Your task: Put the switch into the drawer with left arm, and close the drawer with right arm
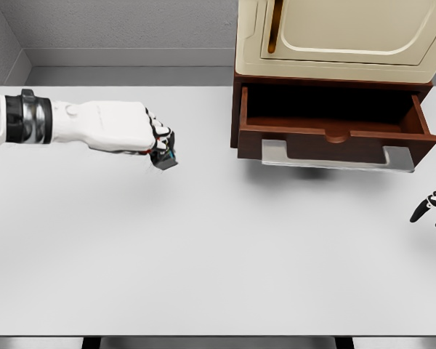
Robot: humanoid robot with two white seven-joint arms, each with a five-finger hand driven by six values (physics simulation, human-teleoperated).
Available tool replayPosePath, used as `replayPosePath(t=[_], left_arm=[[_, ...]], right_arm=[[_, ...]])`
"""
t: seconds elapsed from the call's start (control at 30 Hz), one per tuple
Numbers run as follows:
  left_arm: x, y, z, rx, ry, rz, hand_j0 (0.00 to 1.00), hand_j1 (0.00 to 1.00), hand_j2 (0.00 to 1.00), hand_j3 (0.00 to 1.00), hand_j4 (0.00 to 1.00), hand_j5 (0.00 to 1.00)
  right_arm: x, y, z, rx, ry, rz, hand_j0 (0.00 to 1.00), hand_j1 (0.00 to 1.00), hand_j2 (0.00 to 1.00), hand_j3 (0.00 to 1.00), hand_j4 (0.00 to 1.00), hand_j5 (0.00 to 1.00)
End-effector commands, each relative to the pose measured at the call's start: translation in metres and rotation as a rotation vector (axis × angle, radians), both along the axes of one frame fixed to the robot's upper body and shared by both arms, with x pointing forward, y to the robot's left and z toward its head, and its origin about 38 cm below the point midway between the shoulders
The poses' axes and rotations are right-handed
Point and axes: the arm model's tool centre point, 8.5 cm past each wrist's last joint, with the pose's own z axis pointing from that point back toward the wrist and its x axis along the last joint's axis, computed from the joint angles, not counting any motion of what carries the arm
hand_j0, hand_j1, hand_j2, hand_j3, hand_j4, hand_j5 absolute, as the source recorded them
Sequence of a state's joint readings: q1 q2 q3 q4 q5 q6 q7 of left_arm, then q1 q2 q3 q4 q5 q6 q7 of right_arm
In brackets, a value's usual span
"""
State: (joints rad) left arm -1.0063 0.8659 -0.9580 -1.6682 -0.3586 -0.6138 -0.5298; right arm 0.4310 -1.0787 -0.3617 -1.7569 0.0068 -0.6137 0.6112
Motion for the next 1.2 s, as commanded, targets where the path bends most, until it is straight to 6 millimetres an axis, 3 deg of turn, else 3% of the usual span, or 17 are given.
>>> replayPosePath(t=[0.0,0.27,0.53,0.63,0.73,0.8,0.87,0.97,1.17], left_arm=[[0.001,-0.015,0.009,-0.058,-0.004,-0.026,0.35,0.35,0.35,0.35,0.35,0.35],[0.007,-0.072,0.046,-0.169,-0.070,-0.136,0.35,0.35,0.35,0.35,0.35,0.35],[0.042,-0.123,0.064,-0.258,-0.048,-0.138,0.35,0.35,0.35,0.35,0.35,0.35],[0.061,-0.157,0.054,-0.283,0.015,-0.121,0.35,0.35,0.35,0.35,0.35,0.35],[0.060,-0.197,0.040,-0.258,0.087,-0.154,0.35,0.35,0.35,0.35,0.35,0.35],[0.068,-0.212,0.025,-0.266,0.145,-0.129,0.35,0.35,0.35,0.35,0.35,0.35],[0.069,-0.224,0.022,-0.270,0.161,-0.131,0.35,0.35,0.35,0.35,0.35,0.35],[0.083,-0.230,0.008,-0.266,0.214,-0.077,0.35,0.35,0.35,0.35,0.35,0.35],[0.086,-0.232,0.016,-0.286,0.212,-0.073,0.36,0.36,0.36,0.36,0.36,0.36]], right_arm=[[0.000,0.000,0.001,0.006,0.000,-0.002,0.57,0.57,0.57,0.57,0.57,0.57],[-0.001,0.000,-0.002,0.006,0.009,-0.002,0.57,0.57,0.57,0.57,0.57,0.57],[-0.001,0.000,-0.002,0.006,0.009,-0.002,0.57,0.57,0.57,0.57,0.57,0.57],[-0.001,0.000,-0.002,0.006,0.009,-0.002,0.57,0.57,0.57,0.57,0.57,0.57],[-0.001,0.000,-0.002,0.006,0.009,-0.002,0.57,0.57,0.57,0.57,0.57,0.57],[-0.001,0.000,-0.002,0.006,0.009,-0.002,0.57,0.57,0.57,0.57,0.57,0.57],[-0.001,0.000,-0.002,0.006,0.010,-0.003,0.57,0.57,0.57,0.57,0.57,0.57],[-0.001,0.000,-0.002,0.006,0.009,-0.002,0.57,0.57,0.57,0.57,0.57,0.57],[-0.001,0.000,-0.002,0.006,0.009,-0.002,0.57,0.57,0.57,0.57,0.57,0.57]])
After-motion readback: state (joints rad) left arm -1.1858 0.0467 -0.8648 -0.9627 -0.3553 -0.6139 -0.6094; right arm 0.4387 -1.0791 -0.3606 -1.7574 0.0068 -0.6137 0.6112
